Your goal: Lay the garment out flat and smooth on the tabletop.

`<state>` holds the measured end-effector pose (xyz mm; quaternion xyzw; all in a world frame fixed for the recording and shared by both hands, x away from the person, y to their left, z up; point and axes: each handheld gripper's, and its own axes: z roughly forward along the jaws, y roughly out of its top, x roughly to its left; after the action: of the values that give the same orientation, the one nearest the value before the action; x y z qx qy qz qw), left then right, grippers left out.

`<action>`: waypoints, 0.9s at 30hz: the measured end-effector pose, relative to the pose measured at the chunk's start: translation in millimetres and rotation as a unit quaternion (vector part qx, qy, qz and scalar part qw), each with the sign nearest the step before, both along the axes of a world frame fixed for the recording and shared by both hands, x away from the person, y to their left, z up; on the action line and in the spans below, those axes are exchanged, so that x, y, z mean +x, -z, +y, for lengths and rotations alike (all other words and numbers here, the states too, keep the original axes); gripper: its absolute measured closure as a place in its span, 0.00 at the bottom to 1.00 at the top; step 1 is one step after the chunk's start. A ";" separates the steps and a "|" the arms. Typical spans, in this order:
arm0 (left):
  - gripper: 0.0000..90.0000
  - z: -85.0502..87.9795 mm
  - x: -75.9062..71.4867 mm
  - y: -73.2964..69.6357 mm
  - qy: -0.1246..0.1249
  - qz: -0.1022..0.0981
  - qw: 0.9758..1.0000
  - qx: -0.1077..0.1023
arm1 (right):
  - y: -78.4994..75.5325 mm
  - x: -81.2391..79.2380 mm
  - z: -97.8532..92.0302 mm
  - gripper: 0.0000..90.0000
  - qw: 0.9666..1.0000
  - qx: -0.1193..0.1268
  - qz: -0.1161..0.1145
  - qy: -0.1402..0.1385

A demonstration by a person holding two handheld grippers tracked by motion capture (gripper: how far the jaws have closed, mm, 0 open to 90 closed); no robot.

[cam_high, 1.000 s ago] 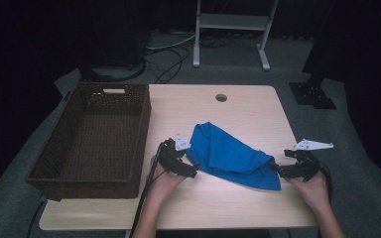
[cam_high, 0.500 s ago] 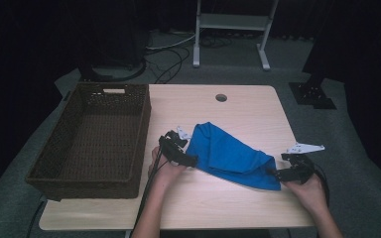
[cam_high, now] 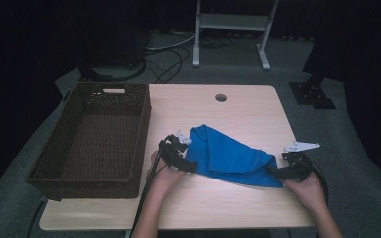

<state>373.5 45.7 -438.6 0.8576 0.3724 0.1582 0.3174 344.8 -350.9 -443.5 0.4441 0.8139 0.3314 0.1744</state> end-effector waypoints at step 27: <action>0.13 3.6 -28.4 -0.8 0.024 -0.013 0.999 -0.030 | 0.3 4.5 -5.0 0.09 1.000 -0.002 -0.009 0.017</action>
<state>345.0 49.3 -437.8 0.8545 0.3522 0.1502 0.3512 349.2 -355.9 -443.8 0.4541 0.8055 0.3307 0.1886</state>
